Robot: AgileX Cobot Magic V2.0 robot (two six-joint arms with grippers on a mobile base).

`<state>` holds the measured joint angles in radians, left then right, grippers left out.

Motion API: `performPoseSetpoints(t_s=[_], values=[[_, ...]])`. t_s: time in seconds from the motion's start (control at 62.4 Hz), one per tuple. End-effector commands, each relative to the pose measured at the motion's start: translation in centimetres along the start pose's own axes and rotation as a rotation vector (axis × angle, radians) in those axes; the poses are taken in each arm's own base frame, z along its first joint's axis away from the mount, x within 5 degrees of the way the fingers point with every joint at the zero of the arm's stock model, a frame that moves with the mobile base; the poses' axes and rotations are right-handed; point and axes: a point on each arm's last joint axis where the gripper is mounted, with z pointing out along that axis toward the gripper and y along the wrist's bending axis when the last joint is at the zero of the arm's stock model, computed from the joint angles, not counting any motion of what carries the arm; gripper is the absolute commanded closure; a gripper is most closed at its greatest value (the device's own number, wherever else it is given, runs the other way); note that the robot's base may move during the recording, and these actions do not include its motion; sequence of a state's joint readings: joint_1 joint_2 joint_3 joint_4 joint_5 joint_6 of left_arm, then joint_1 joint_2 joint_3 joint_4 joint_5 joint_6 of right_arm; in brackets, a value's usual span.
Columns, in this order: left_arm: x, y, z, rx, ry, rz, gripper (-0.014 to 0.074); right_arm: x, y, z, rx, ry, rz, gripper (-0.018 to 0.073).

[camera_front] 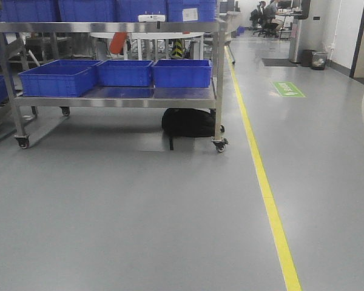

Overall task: Move white bin to right shelf second layer
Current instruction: 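Drive forward past the blue-bin racks carrying the bin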

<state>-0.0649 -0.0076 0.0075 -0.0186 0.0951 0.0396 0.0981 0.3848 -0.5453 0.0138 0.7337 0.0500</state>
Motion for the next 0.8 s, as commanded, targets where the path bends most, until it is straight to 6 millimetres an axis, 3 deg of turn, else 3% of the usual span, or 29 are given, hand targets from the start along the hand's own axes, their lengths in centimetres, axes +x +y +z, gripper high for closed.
performPoseSetpoints(t_s=[0.0, 0.785], values=[[0.07, -0.01, -0.03, 0.002, -0.071, -0.013, 0.0512, -1.63, 0.06, -0.53, -0.001, -0.119, 0.000, 0.0504], [0.07, -0.01, -0.03, 0.002, -0.071, -0.013, 0.0512, -1.63, 0.06, -0.53, -0.001, -0.119, 0.000, 0.0504]])
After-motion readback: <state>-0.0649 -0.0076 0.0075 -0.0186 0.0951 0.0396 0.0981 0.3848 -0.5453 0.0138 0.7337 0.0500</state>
